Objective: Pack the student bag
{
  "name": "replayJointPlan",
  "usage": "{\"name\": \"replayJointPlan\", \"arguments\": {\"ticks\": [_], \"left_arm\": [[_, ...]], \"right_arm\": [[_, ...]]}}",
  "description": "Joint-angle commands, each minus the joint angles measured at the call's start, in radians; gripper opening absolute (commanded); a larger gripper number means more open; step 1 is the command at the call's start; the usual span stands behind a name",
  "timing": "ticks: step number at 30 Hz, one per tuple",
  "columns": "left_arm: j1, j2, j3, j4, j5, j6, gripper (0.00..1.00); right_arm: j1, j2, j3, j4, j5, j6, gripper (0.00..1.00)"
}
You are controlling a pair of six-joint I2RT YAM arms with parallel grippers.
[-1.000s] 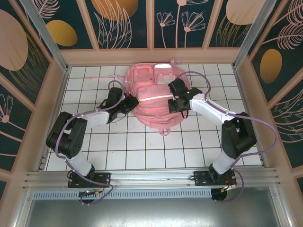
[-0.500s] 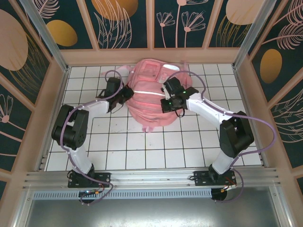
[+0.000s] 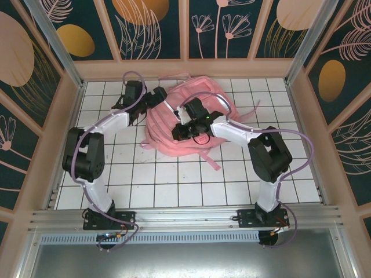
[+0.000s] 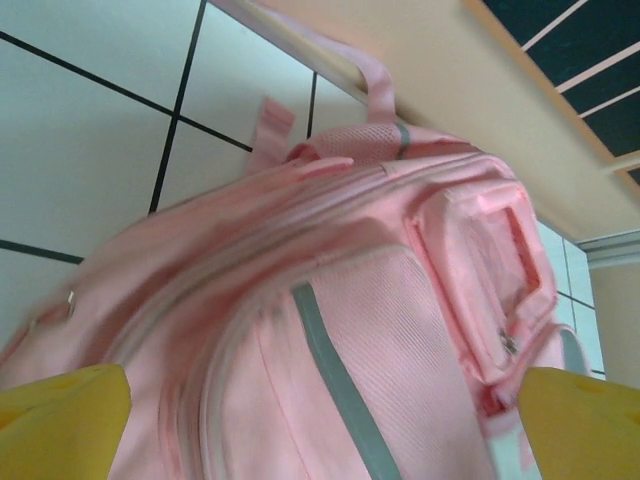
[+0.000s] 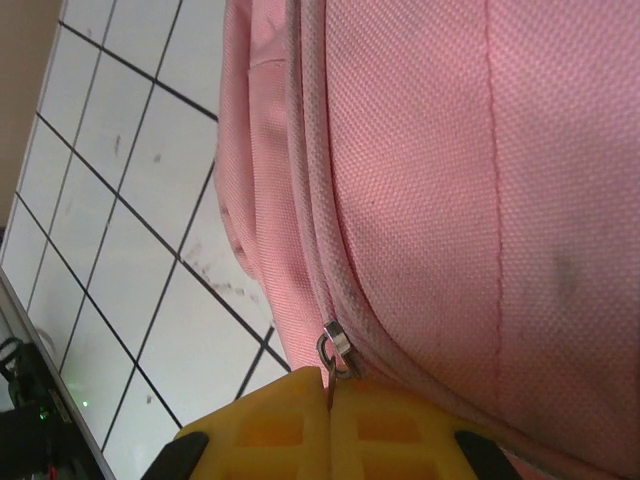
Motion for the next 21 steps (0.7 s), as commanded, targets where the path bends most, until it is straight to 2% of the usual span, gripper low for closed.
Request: {"name": "replayJointPlan", "arguments": {"ticks": [1, 5, 8, 10, 16, 18, 20, 21], "left_arm": [[0.008, -0.111, -0.085, -0.014, 0.060, -0.048, 0.99], [0.002, -0.193, -0.257, 0.175, 0.125, -0.212, 0.99], [-0.016, -0.194, -0.328, 0.245, 0.140, -0.270, 0.98], [-0.033, -0.164, -0.337, 0.267, 0.159, -0.279, 0.92], [-0.063, -0.032, -0.301, 0.320, 0.204, -0.284, 0.38], [-0.063, -0.022, -0.308, 0.340, 0.191, -0.282, 0.23], [-0.062, -0.022, -0.304, 0.321, 0.161, -0.260, 0.00], [-0.062, -0.029, -0.305, 0.310, 0.146, -0.246, 0.00]], "right_arm": [[-0.002, -0.007, 0.041, 0.135, -0.047, 0.016, 0.00], [-0.003, -0.034, -0.019, 0.238, -0.090, 0.060, 0.00], [-0.001, -0.054, -0.061, 0.293, -0.110, 0.087, 0.00], [0.001, -0.058, -0.077, 0.307, -0.127, 0.096, 0.00], [0.019, -0.068, -0.093, 0.244, -0.122, 0.079, 0.00], [0.025, -0.077, -0.094, 0.162, -0.106, 0.047, 0.00], [0.030, -0.089, -0.094, 0.049, -0.060, -0.002, 0.00], [0.030, -0.095, -0.096, -0.017, -0.022, -0.027, 0.00]]}}
